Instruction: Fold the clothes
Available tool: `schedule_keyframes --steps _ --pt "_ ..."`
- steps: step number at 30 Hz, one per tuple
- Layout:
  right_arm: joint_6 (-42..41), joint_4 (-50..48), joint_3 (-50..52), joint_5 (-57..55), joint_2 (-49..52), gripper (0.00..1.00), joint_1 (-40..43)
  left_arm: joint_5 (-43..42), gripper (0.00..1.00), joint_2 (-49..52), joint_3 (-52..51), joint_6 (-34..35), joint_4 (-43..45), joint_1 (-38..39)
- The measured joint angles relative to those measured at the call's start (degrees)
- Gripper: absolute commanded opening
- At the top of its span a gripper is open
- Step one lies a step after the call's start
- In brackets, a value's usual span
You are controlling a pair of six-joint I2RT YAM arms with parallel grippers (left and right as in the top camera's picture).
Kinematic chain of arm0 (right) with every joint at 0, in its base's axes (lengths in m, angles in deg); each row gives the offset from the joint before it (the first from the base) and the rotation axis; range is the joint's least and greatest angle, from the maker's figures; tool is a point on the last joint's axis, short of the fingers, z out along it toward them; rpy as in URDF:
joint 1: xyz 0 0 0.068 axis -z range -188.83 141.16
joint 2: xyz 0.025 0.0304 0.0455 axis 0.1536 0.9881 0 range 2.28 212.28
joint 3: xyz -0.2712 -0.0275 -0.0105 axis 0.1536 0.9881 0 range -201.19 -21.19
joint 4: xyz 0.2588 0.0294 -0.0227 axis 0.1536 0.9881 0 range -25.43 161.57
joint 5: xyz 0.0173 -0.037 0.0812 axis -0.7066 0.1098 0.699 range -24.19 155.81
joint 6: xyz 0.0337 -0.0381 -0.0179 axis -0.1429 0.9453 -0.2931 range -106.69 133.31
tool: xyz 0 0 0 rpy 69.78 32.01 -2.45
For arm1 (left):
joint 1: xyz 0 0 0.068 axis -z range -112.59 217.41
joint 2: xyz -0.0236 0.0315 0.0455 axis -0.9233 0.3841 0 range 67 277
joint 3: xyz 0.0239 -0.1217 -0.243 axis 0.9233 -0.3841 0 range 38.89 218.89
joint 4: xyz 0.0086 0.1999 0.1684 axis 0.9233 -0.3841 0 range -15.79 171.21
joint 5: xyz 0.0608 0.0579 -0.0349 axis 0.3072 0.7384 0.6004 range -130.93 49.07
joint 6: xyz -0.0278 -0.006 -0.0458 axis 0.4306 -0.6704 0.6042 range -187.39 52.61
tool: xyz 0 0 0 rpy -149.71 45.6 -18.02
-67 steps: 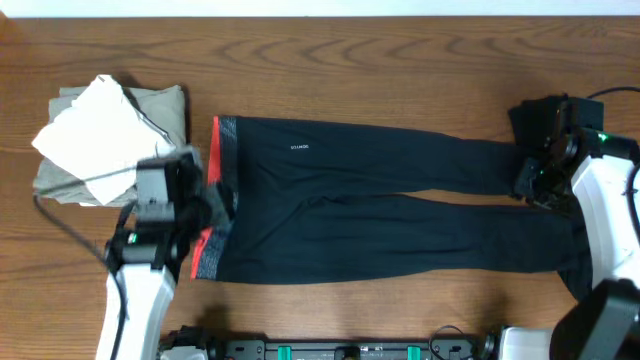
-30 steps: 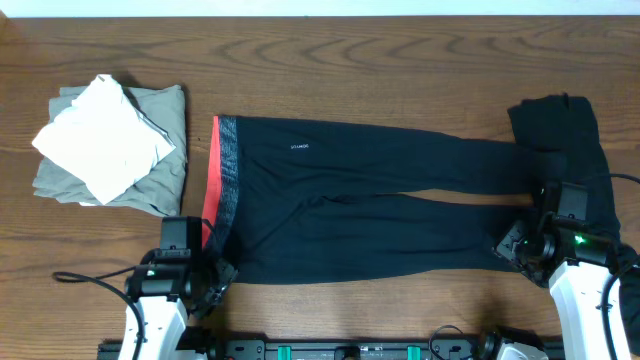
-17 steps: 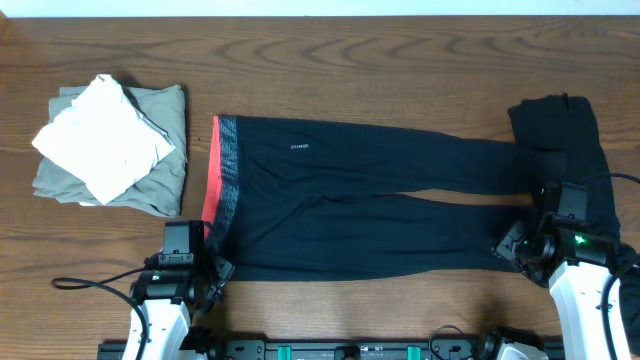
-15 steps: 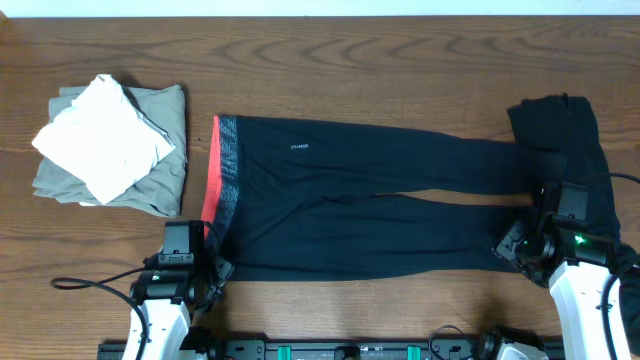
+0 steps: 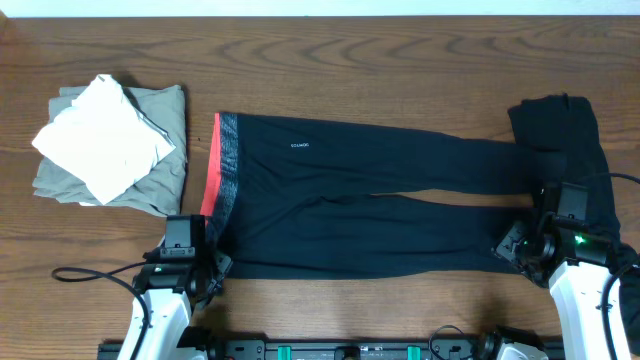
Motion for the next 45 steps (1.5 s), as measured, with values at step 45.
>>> schedule_keyframes --steps 45 --pt "-5.1 -15.9 10.5 -7.9 1.3 0.54 16.5 0.7 0.06 -5.5 0.7 -8.5 -4.7 -0.1"
